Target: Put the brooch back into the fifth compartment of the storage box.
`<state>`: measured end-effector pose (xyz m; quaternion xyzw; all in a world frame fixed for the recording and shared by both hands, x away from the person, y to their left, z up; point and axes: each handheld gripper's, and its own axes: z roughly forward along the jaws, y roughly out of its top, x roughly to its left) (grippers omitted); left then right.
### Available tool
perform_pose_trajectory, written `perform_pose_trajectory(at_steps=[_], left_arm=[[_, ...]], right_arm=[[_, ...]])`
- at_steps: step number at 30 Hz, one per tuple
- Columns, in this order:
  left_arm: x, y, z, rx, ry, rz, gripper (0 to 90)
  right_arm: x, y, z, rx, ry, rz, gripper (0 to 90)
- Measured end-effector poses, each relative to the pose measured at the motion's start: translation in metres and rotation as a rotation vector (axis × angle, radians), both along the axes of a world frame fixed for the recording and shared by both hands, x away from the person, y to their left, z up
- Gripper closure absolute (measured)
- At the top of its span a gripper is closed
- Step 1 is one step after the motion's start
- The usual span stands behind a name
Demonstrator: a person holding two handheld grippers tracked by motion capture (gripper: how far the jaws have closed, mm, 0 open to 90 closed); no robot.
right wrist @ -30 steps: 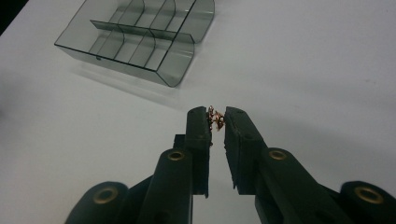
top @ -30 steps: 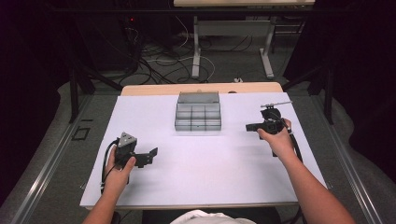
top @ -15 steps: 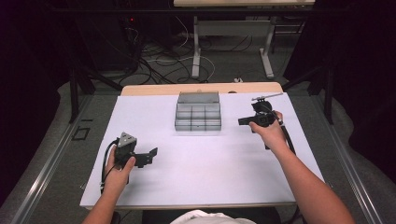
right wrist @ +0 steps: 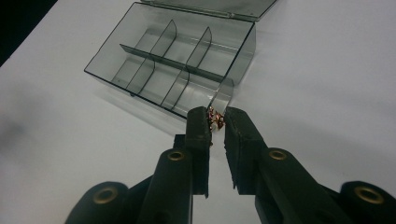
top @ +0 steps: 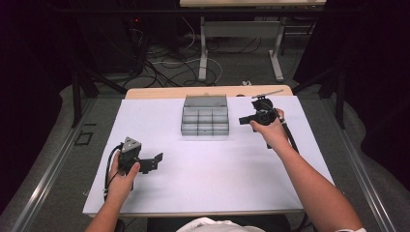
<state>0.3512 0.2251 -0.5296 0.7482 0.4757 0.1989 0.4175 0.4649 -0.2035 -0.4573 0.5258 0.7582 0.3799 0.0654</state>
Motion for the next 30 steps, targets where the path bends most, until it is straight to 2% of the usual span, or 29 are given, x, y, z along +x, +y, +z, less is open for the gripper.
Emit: perform_pose_trajectory(at_steps=[6,30], left_arm=[[0.0,0.0,0.0,0.0,0.001,-0.002,5.0],[0.001,0.001,0.0,0.008,-0.002,-0.004,5.1]], right_arm=[[0.005,0.007,-0.001,0.003,0.012,0.005,80.3],[0.021,0.042,-0.004,0.0,0.011,0.038,80.3]])
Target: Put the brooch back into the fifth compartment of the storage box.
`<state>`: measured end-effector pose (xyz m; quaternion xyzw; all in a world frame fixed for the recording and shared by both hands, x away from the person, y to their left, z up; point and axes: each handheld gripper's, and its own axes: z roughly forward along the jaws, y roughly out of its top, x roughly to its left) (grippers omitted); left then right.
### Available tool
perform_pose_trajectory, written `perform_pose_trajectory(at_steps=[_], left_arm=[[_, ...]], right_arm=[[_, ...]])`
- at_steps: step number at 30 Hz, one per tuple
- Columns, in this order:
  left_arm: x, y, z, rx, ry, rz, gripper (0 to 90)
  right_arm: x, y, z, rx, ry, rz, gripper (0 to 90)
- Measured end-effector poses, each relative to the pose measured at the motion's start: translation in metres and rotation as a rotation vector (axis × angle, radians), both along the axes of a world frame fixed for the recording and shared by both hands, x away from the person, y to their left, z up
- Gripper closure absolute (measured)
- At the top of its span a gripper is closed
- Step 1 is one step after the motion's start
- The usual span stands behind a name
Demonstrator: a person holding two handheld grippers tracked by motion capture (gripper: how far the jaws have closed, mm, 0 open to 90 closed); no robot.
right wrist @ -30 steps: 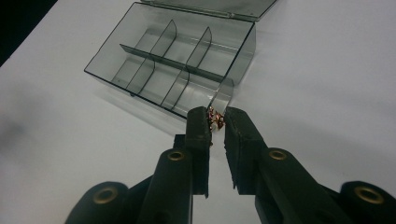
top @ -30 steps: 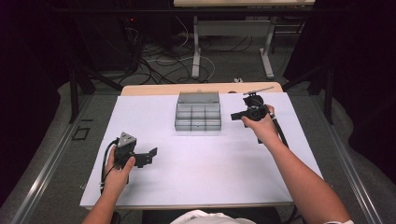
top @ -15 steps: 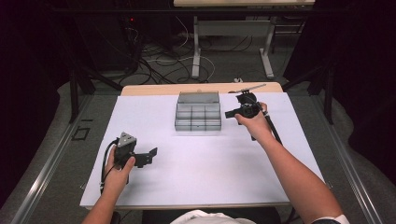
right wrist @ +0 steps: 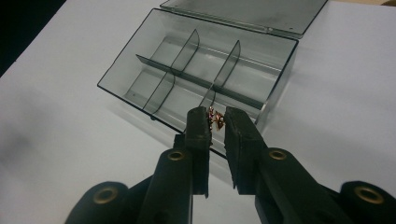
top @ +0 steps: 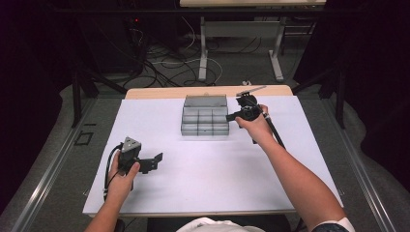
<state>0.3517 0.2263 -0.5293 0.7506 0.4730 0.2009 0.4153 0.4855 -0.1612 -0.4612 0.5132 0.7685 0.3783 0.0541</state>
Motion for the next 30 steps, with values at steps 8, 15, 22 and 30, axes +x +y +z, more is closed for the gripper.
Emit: perform_pose_trajectory(at_steps=[8,15,22,30], left_arm=[[0.0,0.0,0.0,-0.005,0.003,-0.001,5.1],[0.0,0.001,0.0,0.001,0.008,-0.006,5.1],[0.0,0.001,0.001,0.008,0.005,-0.007,5.1],[0.0,0.0,0.0,-0.001,0.009,-0.007,5.1]], right_arm=[[0.004,0.014,-0.001,-0.001,0.001,0.01,80.3],[0.008,0.026,-0.002,-0.002,0.0,0.017,80.3],[0.011,0.035,-0.006,-0.009,-0.004,0.031,80.3],[0.014,0.042,-0.012,-0.005,-0.006,0.039,80.3]])
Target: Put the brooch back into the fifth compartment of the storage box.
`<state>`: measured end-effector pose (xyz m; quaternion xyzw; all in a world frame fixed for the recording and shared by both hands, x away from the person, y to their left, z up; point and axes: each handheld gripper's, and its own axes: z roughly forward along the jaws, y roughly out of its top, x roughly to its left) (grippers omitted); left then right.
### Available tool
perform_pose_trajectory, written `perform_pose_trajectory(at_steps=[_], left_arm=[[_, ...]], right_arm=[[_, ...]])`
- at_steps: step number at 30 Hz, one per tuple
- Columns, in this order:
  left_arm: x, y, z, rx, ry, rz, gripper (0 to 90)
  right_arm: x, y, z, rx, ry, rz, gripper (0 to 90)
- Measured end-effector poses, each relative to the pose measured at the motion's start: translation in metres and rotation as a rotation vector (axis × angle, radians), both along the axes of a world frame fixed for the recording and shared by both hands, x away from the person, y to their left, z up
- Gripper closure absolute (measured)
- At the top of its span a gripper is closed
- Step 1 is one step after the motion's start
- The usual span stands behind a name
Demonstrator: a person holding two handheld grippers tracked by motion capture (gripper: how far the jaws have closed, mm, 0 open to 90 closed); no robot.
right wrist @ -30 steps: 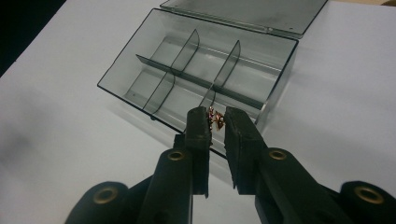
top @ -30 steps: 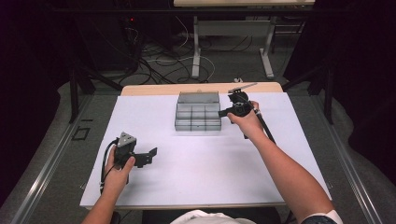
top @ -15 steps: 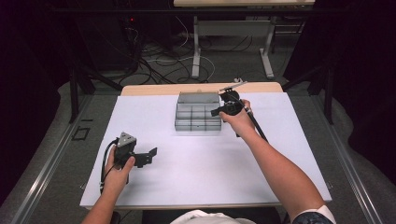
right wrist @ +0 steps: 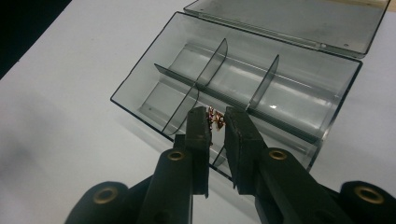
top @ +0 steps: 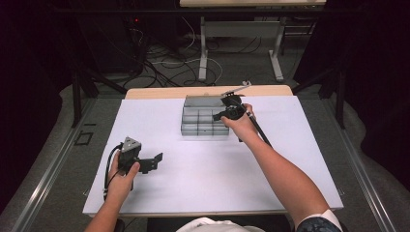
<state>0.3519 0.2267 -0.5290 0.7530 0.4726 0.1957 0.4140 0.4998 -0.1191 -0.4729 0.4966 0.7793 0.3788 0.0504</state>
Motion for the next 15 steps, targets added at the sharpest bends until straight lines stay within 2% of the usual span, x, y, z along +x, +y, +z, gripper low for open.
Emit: perform_pose_trajectory(at_steps=[2,3,10,12,15], left_arm=[[0.0,0.0,0.0,0.0,0.0,0.0,5.1],[0.0,0.0,0.0,0.0,0.0,0.0,5.1],[0.0,0.001,0.0,0.008,-0.004,-0.001,5.1],[0.0,0.001,0.0,0.008,-0.005,0.0,5.1],[0.0,0.001,0.0,0.008,-0.004,-0.001,5.2]], right_arm=[[0.001,0.002,-0.003,0.014,-0.011,0.0,80.3],[0.001,0.003,-0.003,0.012,0.0,0.0,80.3],[0.003,0.008,-0.009,0.01,-0.011,0.023,80.3],[0.004,0.01,-0.011,0.029,-0.025,0.024,80.3],[0.005,0.012,-0.013,0.015,-0.023,0.039,80.3]])
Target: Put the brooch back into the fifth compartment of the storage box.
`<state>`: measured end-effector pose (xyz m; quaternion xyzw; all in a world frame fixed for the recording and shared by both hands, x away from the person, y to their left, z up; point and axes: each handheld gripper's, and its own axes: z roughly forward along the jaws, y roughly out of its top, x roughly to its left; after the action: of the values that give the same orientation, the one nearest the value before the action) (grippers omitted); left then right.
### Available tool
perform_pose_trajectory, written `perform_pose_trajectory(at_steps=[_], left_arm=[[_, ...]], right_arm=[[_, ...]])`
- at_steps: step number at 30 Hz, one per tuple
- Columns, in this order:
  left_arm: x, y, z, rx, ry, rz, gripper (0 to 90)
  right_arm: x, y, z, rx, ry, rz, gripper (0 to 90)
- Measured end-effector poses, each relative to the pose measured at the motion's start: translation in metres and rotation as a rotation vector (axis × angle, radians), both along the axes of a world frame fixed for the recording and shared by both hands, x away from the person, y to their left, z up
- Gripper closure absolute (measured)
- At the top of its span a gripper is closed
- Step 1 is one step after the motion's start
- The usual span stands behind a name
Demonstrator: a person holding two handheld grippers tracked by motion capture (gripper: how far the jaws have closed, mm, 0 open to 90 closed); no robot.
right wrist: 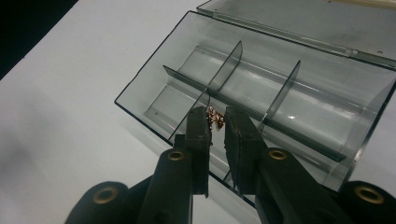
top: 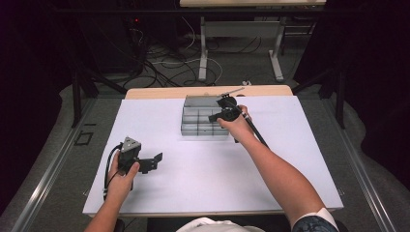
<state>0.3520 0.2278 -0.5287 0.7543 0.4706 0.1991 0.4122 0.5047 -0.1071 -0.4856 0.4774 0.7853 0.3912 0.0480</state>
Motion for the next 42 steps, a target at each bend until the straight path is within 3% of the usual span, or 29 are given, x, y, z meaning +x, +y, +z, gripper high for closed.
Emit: perform_pose_trajectory(at_steps=[20,27,42], left_arm=[[0.0,0.0,0.0,0.001,0.0,-0.003,5.2],[0.0,0.0,0.0,0.002,0.0,-0.005,5.2],[0.0,0.0,0.0,0.0,-0.001,-0.005,5.2]], right_arm=[[0.002,0.017,-0.016,-0.03,-0.039,0.055,80.2],[0.002,0.022,-0.021,-0.075,-0.063,0.078,80.2],[0.004,0.029,-0.032,-0.114,-0.067,0.113,80.2]])
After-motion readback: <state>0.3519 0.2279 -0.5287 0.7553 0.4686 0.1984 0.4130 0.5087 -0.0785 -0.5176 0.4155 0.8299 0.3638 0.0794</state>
